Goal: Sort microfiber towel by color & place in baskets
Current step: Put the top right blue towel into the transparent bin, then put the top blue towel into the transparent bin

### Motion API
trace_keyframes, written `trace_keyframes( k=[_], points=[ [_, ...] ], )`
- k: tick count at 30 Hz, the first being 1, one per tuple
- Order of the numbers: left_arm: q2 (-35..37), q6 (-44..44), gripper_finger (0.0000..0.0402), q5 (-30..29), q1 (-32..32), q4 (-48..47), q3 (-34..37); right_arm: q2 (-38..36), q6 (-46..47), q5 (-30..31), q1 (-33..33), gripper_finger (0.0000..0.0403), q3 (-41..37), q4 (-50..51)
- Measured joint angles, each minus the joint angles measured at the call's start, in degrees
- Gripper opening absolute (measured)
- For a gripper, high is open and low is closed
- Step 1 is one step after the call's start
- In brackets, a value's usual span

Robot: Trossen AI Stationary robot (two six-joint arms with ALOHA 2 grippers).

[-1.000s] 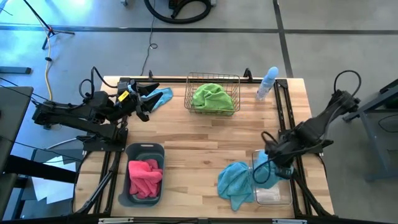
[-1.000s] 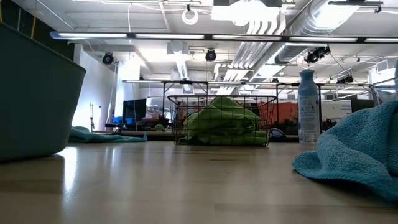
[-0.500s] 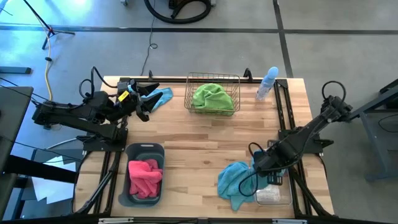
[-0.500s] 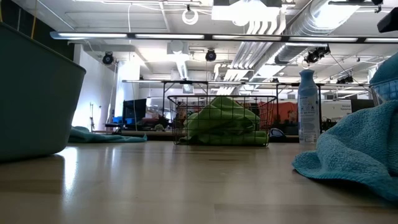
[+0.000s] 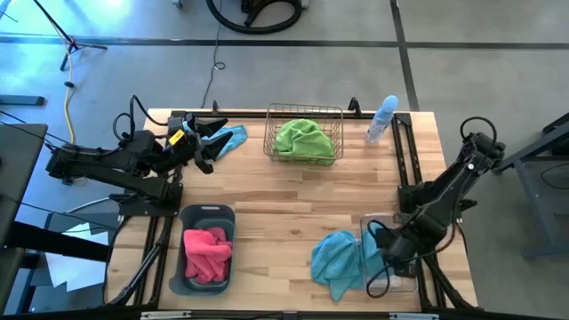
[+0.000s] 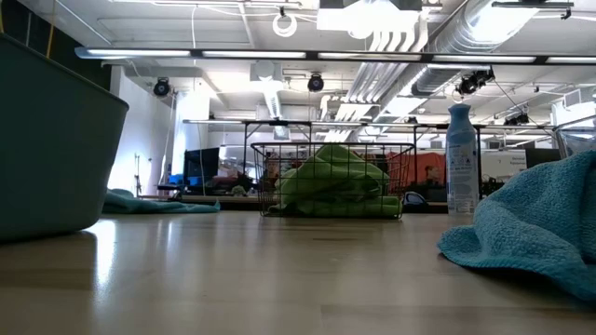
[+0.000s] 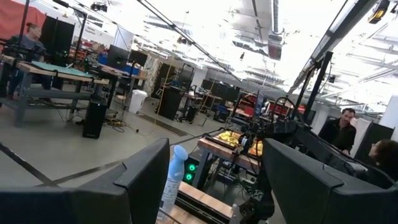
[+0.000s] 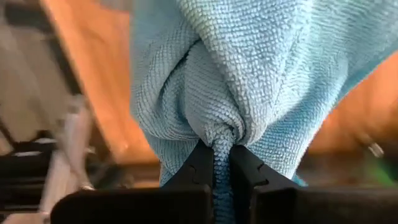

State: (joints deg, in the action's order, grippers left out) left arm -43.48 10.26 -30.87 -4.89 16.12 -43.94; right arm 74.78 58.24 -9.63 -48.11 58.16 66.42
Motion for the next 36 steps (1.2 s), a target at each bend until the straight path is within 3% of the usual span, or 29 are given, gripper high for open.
trace_keyframes(
  k=[6,22,30,36],
  points=[
    [0.0,0.1,0.0246,-0.7,0.0,0.0,0.0,1.0,-2.8,3.2,-0.2,0.0004,-3.0,-7.7],
    [0.0,0.2,0.0246,-1.6,0.0,0.3,0.0,2.0,-3.8,5.1,-0.2,0.0036,-10.4,-13.5],
    [0.0,0.1,0.0246,-1.6,0.0,0.4,0.0,1.5,-1.3,0.6,1.2,0.0143,-9.6,-10.9],
    [0.0,0.1,0.0246,-1.9,0.0,0.3,0.0,1.3,-4.9,1.1,1.3,0.0226,-4.1,-4.5]
  ],
)
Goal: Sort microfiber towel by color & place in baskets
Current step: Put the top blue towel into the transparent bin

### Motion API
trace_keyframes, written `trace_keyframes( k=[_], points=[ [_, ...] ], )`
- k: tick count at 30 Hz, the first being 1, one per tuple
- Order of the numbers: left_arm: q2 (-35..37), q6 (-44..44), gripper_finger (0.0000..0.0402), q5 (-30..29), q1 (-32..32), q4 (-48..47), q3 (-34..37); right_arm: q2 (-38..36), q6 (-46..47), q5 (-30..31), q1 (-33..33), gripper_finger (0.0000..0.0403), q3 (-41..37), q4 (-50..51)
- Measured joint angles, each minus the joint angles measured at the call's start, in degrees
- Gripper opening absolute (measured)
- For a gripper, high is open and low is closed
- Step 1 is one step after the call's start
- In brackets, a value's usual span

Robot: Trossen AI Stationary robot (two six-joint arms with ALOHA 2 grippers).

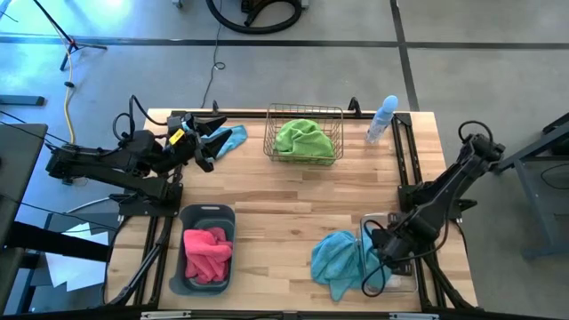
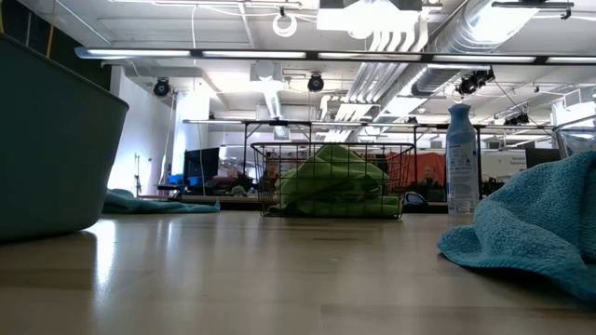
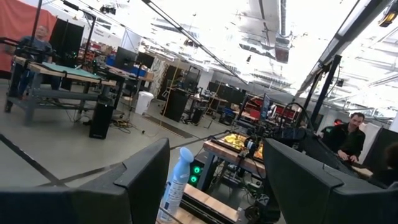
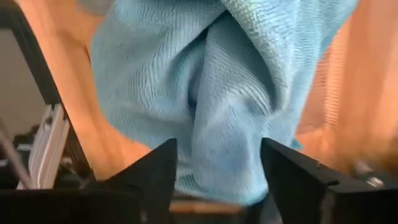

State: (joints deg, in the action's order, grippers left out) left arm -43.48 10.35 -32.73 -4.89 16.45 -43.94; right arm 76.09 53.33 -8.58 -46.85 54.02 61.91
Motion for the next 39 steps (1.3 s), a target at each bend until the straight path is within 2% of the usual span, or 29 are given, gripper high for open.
trace_keyframes(
  k=[4,8,13,16,20,26,29,33,39],
  points=[
    [0.0,0.0,0.0246,-0.1,0.0,-0.1,0.0,0.0,-3.0,-0.8,0.0,0.0258,4.4,7.0],
    [0.0,0.0,0.0246,-0.2,0.0,-0.1,0.0,0.0,-6.4,-1.9,0.0,0.0268,9.9,13.3],
    [0.0,-0.1,0.0246,-0.2,0.0,-0.1,0.0,0.0,-6.9,4.1,1.3,0.0268,15.9,15.4],
    [0.0,-0.1,0.0246,-0.2,0.0,-0.1,0.0,0.0,-5.8,11.3,4.2,0.0268,17.8,15.4],
    [0.0,-0.1,0.0246,-0.2,0.0,-0.1,0.0,-1.8,-4.1,24.4,9.8,0.0268,18.3,14.8],
    [0.0,-0.1,0.0246,-0.1,0.0,-0.1,0.0,-10.5,-4.2,44.3,19.0,0.0268,18.3,9.6],
    [0.0,0.0,0.0246,-0.1,0.0,-0.1,0.0,-15.3,-8.4,50.6,22.9,0.0268,18.3,3.7],
    [0.0,0.0,0.0246,-0.1,0.0,-0.1,0.0,-19.3,-16.7,51.7,28.0,0.0268,18.3,-4.6],
    [0.0,0.0,0.0246,1.2,0.0,-0.3,0.0,-20.2,-29.2,43.2,35.4,0.0268,18.3,-14.2]
  ],
)
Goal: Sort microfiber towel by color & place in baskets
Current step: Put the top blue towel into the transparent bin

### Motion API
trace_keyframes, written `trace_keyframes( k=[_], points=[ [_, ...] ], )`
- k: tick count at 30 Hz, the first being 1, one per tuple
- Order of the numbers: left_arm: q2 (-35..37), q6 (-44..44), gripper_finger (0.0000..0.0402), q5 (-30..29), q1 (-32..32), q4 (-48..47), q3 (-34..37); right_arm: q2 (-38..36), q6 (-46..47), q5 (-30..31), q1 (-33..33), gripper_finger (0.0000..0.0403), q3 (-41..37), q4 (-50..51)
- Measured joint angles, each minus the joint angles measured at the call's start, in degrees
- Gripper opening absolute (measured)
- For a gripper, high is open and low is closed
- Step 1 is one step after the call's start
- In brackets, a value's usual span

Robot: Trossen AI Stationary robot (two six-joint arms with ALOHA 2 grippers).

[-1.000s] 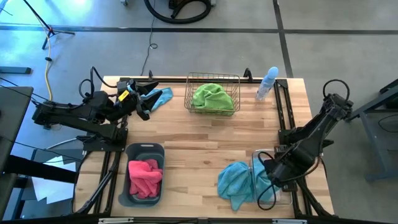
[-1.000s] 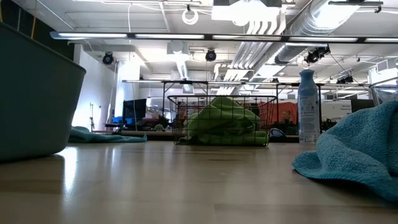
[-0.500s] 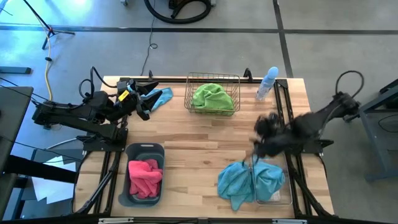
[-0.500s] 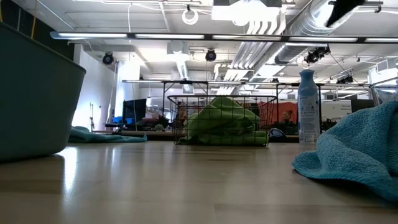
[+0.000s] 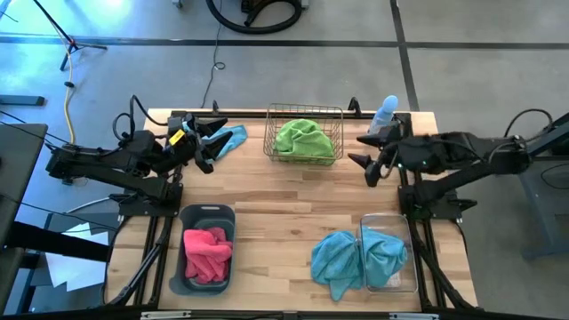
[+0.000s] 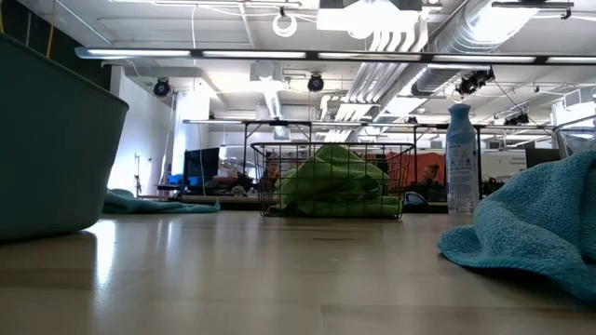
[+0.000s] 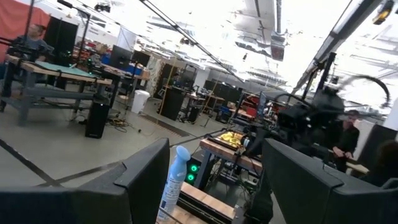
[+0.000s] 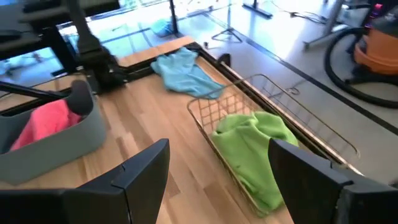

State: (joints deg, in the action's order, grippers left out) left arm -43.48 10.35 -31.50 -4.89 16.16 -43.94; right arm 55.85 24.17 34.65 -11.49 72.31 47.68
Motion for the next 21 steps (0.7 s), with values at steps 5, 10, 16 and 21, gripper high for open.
trace_keyframes(
  k=[5,10,16,21],
  points=[
    [0.0,0.0,0.0246,1.1,0.0,-0.1,0.0,1.2,-6.0,-9.0,7.0,0.0268,-0.1,-2.5],
    [0.0,0.0,0.0246,1.1,0.0,-0.3,0.0,1.6,-10.3,-16.0,12.7,0.0268,-0.1,-5.7],
    [0.0,0.0,0.0246,1.0,0.0,-0.3,0.0,1.4,-12.7,-17.8,14.5,0.0268,-0.1,-8.2],
    [0.0,1.8,0.0246,0.9,0.0,-1.0,0.0,1.4,-12.4,-19.5,14.5,0.0268,-0.1,-6.5]
  ],
)
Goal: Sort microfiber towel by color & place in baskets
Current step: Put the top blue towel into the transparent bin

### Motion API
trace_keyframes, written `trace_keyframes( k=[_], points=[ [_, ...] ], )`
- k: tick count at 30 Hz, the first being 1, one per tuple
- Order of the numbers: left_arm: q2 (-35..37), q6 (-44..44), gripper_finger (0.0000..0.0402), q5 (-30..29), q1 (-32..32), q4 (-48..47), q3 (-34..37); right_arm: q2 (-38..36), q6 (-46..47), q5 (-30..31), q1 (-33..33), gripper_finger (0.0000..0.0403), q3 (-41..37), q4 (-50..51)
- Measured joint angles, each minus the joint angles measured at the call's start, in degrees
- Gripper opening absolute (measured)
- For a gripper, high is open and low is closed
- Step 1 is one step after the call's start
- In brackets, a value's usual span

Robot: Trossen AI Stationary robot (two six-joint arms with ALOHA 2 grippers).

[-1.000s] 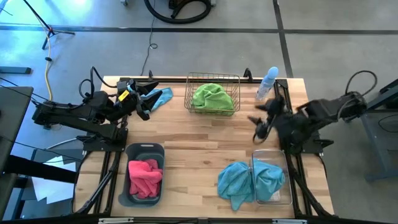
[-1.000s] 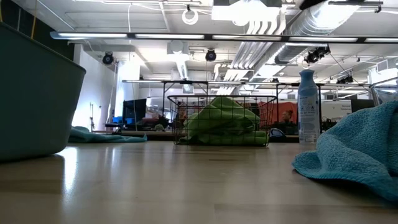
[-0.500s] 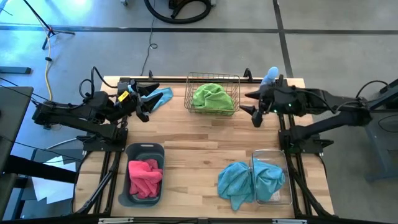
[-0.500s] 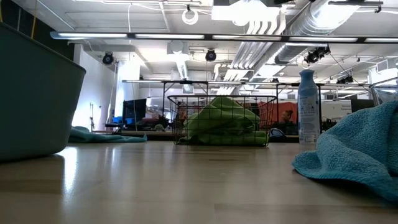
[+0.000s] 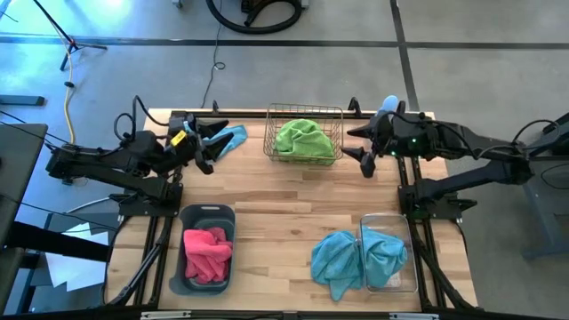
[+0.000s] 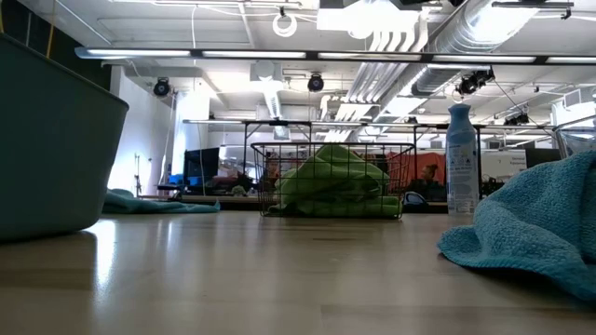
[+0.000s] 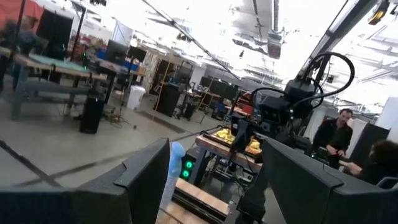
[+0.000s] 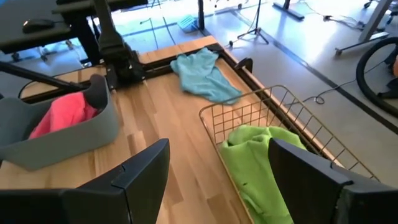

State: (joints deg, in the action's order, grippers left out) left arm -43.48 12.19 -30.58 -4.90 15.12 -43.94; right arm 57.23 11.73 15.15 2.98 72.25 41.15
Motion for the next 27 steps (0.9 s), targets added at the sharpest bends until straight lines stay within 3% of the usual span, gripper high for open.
trace_keyframes(
  k=[6,12,15,17,23,27],
  points=[
    [-2.7,6.8,0.0246,-5.5,0.2,-9.1,-1.0,0.0,0.1,-0.6,-0.1,0.0268,0.0,0.6],
    [-7.6,18.6,0.0246,-8.9,9.2,-43.8,-13.6,0.0,0.0,-0.6,1.2,0.0268,0.0,0.6],
    [-10.1,22.9,0.0246,-4.0,17.3,-60.3,-19.1,0.0,0.2,0.1,2.0,0.0268,0.0,0.6],
    [-11.0,22.6,0.0246,0.1,23.1,-66.4,-20.2,0.0,0.6,1.3,2.4,0.0268,0.0,0.6],
    [-15.0,20.7,0.0246,9.8,37.5,-75.0,-16.5,0.2,1.3,2.3,3.5,0.0268,0.0,0.6],
    [-19.2,18.7,0.0246,13.7,42.3,-76.0,-12.0,0.2,1.3,2.3,3.6,0.0268,0.0,0.6]
  ],
)
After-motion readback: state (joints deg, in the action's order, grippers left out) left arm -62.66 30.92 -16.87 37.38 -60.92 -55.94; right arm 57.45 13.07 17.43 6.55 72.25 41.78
